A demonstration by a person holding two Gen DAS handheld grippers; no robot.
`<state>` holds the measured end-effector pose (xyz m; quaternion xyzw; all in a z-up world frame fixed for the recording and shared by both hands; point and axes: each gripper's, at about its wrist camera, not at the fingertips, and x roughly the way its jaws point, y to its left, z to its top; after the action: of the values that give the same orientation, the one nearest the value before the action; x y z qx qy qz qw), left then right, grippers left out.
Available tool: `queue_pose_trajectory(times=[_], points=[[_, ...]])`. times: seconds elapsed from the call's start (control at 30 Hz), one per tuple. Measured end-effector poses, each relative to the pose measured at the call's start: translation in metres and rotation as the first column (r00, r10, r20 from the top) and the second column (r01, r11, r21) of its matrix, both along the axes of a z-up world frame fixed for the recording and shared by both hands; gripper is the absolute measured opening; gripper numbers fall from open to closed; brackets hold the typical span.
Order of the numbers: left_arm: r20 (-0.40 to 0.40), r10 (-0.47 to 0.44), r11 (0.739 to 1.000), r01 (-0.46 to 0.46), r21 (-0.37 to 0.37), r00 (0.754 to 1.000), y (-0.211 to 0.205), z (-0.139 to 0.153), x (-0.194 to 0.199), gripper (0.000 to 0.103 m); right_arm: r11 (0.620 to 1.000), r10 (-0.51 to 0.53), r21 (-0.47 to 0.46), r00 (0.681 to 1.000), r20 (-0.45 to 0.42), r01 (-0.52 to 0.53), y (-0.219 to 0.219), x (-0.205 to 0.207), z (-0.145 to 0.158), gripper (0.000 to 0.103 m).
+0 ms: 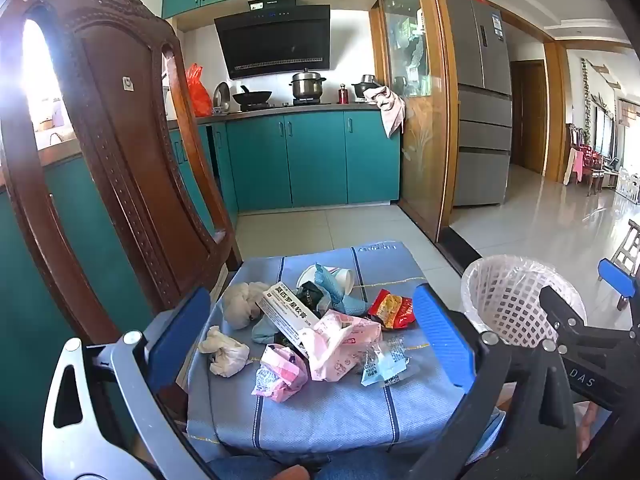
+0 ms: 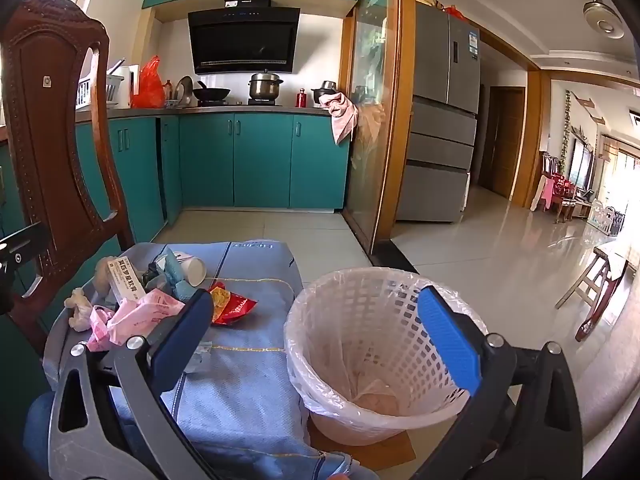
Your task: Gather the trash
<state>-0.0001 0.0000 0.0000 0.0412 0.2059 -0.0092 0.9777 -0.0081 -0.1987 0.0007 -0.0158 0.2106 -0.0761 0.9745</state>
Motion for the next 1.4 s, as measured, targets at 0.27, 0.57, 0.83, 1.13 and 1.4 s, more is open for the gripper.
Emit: queue_pose_trajectory(times=[0.27, 0.57, 0.83, 1.13, 1.4], points=[[-0.001, 0.002, 1.000, -0.002, 0.000, 1.000, 0.0001, 0.0000, 0.0001, 0.101, 1.000, 0.000, 0.003, 1.000, 0.002, 0.000, -0.0003, 0.0000, 0.0000, 0.100], [-0.001, 0.002, 1.000, -0.002, 0.002, 1.000, 0.0003, -0.0001, 0.0001, 0.101, 1.000, -0.001, 0.002, 1.000, 0.001, 0.001, 0.0009, 0.0003, -0.0001, 0.100], [-0.001, 0.000, 1.000, 0.000, 0.002, 1.000, -0.0002, 0.0000, 0.0003, 0.101, 1.000, -0.003, 0.001, 1.000, 0.001, 0.003, -0.0022, -0.0013, 0.0008, 0.100], [0.000, 0.004, 1.000, -0.004, 0.004, 1.000, 0.0037, -0.0034, 0.0026, 0.101, 1.000, -0.001, 0.004, 1.000, 0.001, 0.001, -0.0008, -0.0007, 0.0000, 0.100], [-0.005, 0.006, 1.000, -0.006, 0.009, 1.000, 0.0036, -0.0041, 0.0016, 0.101, 1.000, 0.000, 0.004, 1.000, 0.001, 0.000, -0.0007, -0.0004, -0.0009, 0.100]])
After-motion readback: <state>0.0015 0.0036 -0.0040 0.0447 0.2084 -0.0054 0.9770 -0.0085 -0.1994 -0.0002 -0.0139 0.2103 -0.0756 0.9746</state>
